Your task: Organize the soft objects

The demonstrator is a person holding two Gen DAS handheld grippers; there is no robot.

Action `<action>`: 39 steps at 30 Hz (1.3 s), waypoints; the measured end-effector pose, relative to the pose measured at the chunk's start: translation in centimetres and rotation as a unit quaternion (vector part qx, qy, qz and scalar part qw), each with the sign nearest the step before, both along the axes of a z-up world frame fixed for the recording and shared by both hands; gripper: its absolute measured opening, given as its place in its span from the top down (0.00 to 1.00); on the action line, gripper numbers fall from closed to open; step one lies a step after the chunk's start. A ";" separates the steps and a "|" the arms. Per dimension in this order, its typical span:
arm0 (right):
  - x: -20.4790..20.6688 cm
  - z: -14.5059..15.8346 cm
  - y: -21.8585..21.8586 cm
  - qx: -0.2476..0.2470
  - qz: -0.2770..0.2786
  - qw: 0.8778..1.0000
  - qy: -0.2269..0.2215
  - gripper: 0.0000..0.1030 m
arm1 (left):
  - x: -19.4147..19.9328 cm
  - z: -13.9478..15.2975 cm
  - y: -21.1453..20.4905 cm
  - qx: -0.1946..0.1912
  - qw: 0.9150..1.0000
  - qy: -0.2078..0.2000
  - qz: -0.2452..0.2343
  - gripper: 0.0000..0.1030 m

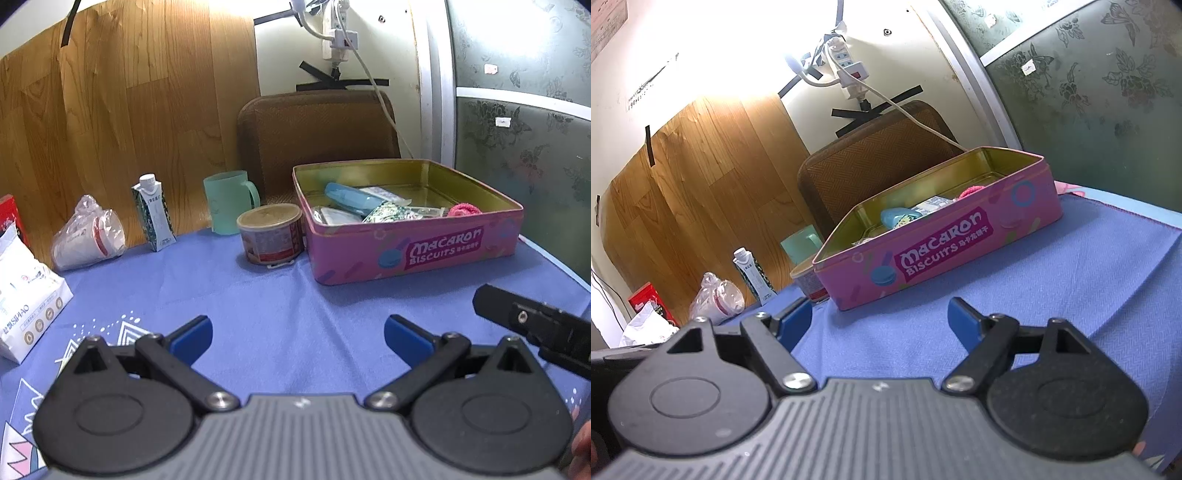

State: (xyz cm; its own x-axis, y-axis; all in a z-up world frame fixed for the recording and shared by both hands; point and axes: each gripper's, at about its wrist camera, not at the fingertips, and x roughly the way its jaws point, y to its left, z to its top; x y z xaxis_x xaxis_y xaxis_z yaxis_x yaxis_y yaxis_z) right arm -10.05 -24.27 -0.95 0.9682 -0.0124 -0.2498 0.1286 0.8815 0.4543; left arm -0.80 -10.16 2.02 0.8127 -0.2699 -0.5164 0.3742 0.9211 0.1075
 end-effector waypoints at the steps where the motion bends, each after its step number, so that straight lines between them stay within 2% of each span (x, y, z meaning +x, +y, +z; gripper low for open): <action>1: 0.0 0.0 -0.1 0.000 0.000 1.000 0.000 0.20 | 0.0 -0.1 0.0 0.002 1.000 0.000 0.001 0.00; 6: 0.0 -0.1 0.0 0.002 -0.002 1.000 0.003 0.19 | -0.1 -0.4 -0.5 0.016 1.000 0.003 0.006 0.00; 12: 0.1 -0.2 0.3 0.001 -0.001 1.000 0.007 0.19 | 0.5 -0.7 -0.1 0.007 1.000 0.023 0.006 0.00; 39: 0.2 -0.1 1.0 -0.010 0.000 1.000 0.010 0.19 | 1.0 -0.1 0.5 -0.008 0.999 0.042 0.026 0.00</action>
